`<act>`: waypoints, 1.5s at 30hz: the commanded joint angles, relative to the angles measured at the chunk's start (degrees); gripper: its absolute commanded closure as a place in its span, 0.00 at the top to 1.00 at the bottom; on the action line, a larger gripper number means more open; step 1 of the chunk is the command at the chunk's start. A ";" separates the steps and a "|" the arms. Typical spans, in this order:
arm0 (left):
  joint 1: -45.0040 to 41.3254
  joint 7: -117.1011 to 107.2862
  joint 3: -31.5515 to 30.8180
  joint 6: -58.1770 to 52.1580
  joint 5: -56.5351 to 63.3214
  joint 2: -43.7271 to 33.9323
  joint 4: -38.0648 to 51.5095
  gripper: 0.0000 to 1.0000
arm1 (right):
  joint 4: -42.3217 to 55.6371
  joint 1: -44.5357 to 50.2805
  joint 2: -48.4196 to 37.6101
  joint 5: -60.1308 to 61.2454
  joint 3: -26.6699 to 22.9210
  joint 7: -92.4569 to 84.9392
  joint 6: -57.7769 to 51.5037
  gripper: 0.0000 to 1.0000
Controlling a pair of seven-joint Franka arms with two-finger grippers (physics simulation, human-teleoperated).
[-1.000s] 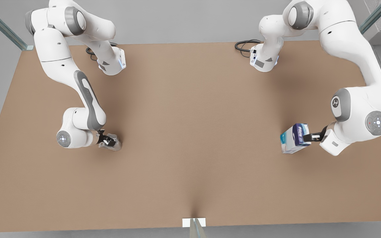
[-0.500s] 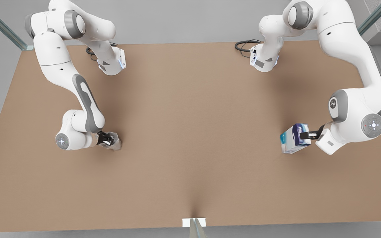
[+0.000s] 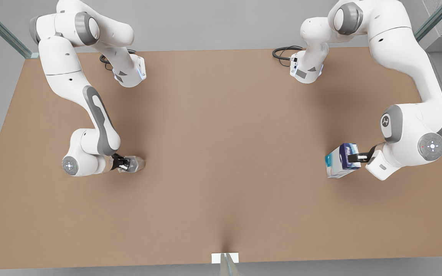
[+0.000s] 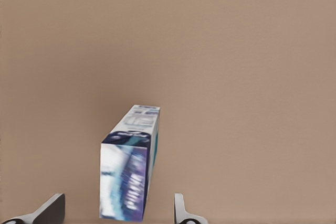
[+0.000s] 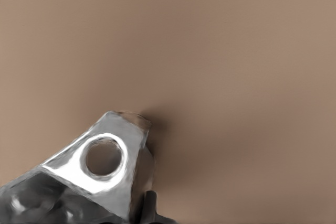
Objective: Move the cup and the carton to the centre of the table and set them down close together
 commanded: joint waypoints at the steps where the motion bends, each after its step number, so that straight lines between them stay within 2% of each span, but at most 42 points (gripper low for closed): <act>1: 0.00 0.06 0.06 0.03 0.04 0.00 -0.01 1.00 | -0.01 -0.05 0.01 0.02 0.00 -0.63 0.09 0.25; 12: 0.09 0.06 -0.02 0.20 0.04 0.09 0.08 1.00 | 0.60 0.30 -0.34 0.02 0.08 -1.77 -0.35 0.23; 13: 0.09 0.06 0.06 0.20 0.04 0.09 0.17 1.00 | 2.10 0.30 -0.16 0.02 1.75 -1.77 -0.35 0.23; 15: 0.17 0.06 0.06 0.20 0.04 0.09 0.17 1.00 | 8.42 3.02 1.77 0.11 4.66 -1.42 -0.70 0.24; 18: 0.17 0.15 0.06 0.20 0.04 0.35 0.17 1.00 | 25.56 16.99 10.82 2.57 4.39 -0.98 -0.79 0.25; 19: 0.17 0.15 0.06 0.20 0.04 0.27 0.26 1.00 | 30.57 21.39 13.63 4.85 3.16 -0.54 -0.52 0.25; 20: 0.17 0.15 0.06 0.20 0.04 0.27 0.17 1.00 | 35.05 29.12 16.00 9.85 -3.68 -0.54 -0.43 0.25; 21: 0.00 -0.02 0.06 0.20 0.04 0.27 -0.09 1.00 | 38.92 38.08 18.82 17.77 -12.91 -0.54 -0.52 0.25; 22: 0.00 -0.20 0.06 0.82 -0.05 0.27 -0.45 1.00 | 42.26 42.92 21.28 23.48 -18.81 -0.54 -0.61 0.26; 25: -0.27 -0.64 0.06 8.72 -0.05 -0.26 -7.56 1.00 | 47.54 49.52 27.78 35.26 -30.94 -0.28 0.36 0.26; 28: 1.76 0.15 0.06 12.95 0.12 -1.93 -13.01 1.00 | 50.00 49.87 30.16 35.97 -31.64 0.86 5.72 0.28; 30: 2.90 1.56 -0.02 15.14 0.21 -4.83 -16.62 0.99 | 50.18 49.96 31.47 36.32 -32.00 1.13 7.12 0.33; 32: 2.11 1.56 -0.20 15.23 0.21 -5.27 -16.35 1.00 | 51.14 49.96 33.15 36.32 -32.26 1.21 7.39 0.36; 34: 2.02 1.56 -0.37 14.71 0.21 -6.41 -16.97 1.00 | 51.14 50.66 34.02 36.32 -32.96 0.95 9.32 0.47; 36: 0.09 0.94 -0.29 14.44 0.12 -11.16 -22.59 1.00 | 51.14 50.66 34.02 36.32 -32.96 0.95 9.85 0.55; 38: -0.27 0.42 -0.29 14.09 0.04 -11.25 -22.68 1.00 | 51.14 50.66 34.02 36.32 -32.96 1.04 9.85 0.80; 39: -0.18 0.42 -0.29 14.53 -0.05 -11.16 -23.21 1.00 | 51.14 50.66 33.94 36.32 -32.96 1.04 9.85 1.00; 42: 1.31 0.50 -0.02 22.61 -0.05 -10.02 -26.55 1.00 | 51.14 50.66 33.76 36.32 -32.96 0.95 9.76 1.00; 45: 2.46 0.33 0.15 22.62 0.04 -10.37 -27.69 1.00 | 50.97 50.49 31.39 36.32 -32.44 1.13 7.13 1.00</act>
